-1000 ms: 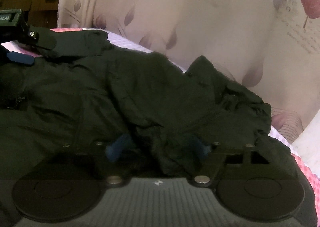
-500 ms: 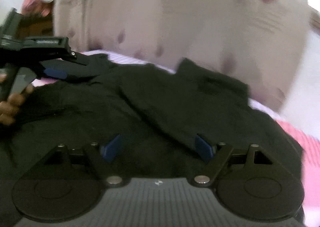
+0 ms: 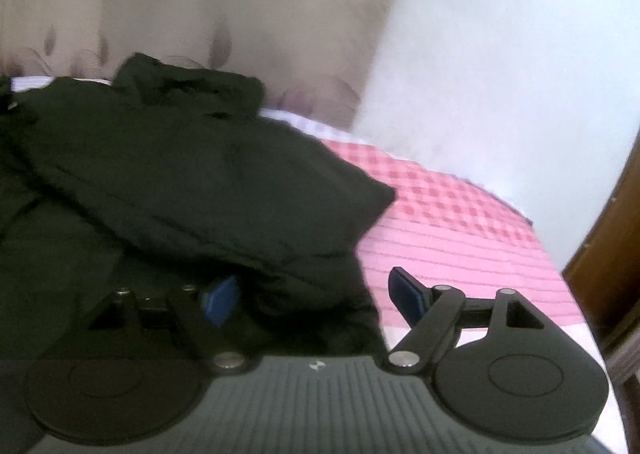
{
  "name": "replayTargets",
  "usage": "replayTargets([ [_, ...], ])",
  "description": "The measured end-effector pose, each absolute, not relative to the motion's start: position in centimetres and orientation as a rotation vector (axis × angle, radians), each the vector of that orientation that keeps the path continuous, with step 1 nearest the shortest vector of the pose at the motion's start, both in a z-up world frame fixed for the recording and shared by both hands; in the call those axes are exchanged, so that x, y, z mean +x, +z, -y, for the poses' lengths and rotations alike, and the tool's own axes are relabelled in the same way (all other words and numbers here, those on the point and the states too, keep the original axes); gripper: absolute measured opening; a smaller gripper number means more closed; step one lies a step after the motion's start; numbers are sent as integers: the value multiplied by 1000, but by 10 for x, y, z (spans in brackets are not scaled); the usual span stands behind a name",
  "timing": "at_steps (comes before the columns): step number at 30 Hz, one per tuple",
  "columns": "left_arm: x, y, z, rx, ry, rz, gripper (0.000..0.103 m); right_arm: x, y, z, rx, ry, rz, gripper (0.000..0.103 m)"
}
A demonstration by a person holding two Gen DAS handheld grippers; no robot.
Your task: Fold large clothes
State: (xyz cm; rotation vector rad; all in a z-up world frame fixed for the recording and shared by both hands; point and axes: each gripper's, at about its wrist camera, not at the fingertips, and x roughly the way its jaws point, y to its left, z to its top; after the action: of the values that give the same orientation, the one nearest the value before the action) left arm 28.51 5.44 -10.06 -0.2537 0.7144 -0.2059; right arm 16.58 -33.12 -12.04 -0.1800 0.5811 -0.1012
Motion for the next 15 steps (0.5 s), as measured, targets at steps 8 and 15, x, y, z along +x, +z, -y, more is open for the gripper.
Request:
replayTargets([
  [8, 265, -108, -38, -300, -219, -730, 40, 166, -123, 373, 25, -195, -592, 44],
  [15, 258, -116, -43, -329, -198, -698, 44, 155, -122, 402, 239, -184, -625, 71],
])
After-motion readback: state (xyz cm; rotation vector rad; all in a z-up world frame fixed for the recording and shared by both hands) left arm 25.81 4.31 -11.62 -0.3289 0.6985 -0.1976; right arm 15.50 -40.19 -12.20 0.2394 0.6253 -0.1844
